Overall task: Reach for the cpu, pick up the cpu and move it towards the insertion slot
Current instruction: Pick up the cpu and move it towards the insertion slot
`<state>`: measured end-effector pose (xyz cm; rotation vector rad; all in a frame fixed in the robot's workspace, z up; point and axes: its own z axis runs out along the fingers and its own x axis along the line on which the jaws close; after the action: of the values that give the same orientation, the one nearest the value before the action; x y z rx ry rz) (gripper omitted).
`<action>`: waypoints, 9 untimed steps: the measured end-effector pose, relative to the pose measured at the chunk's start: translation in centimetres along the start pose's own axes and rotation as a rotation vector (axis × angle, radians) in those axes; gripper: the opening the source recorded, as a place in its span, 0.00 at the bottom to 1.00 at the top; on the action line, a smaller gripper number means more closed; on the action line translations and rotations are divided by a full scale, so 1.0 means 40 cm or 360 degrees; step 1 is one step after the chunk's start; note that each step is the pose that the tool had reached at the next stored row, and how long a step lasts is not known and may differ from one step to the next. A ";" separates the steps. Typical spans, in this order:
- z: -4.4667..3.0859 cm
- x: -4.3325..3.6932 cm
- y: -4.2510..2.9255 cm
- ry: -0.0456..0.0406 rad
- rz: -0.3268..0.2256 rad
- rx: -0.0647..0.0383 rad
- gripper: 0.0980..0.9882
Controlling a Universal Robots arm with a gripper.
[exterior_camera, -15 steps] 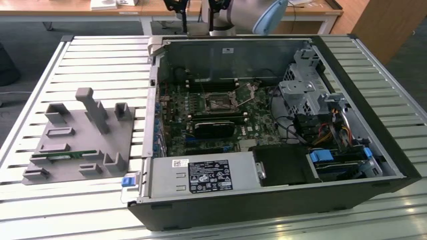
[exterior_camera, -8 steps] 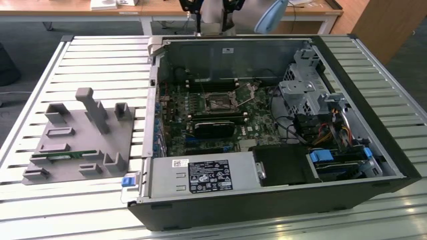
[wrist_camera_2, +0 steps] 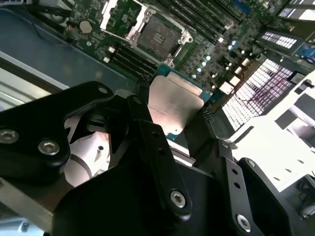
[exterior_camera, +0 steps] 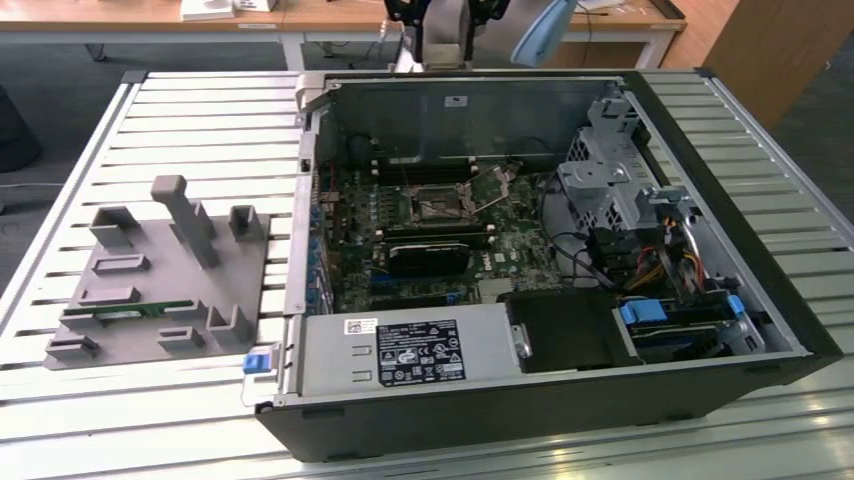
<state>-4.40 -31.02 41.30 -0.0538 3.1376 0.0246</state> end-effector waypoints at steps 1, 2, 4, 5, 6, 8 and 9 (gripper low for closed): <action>0.001 -0.005 0.003 0.0000 0.0000 0.0000 0.49; 0.002 -0.011 0.005 0.0000 0.0001 0.0000 0.49; 0.004 -0.022 0.010 0.0000 0.0001 0.0000 0.49; 0.005 -0.028 0.012 0.0000 0.0002 0.0000 0.49; 0.006 -0.033 0.014 0.0000 0.0002 0.0000 0.49; 0.007 -0.044 0.019 0.0000 0.0003 0.0000 0.49; 0.008 -0.049 0.021 0.0000 0.0003 0.0000 0.49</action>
<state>-2.47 -30.09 41.00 -0.0511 3.1376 0.0245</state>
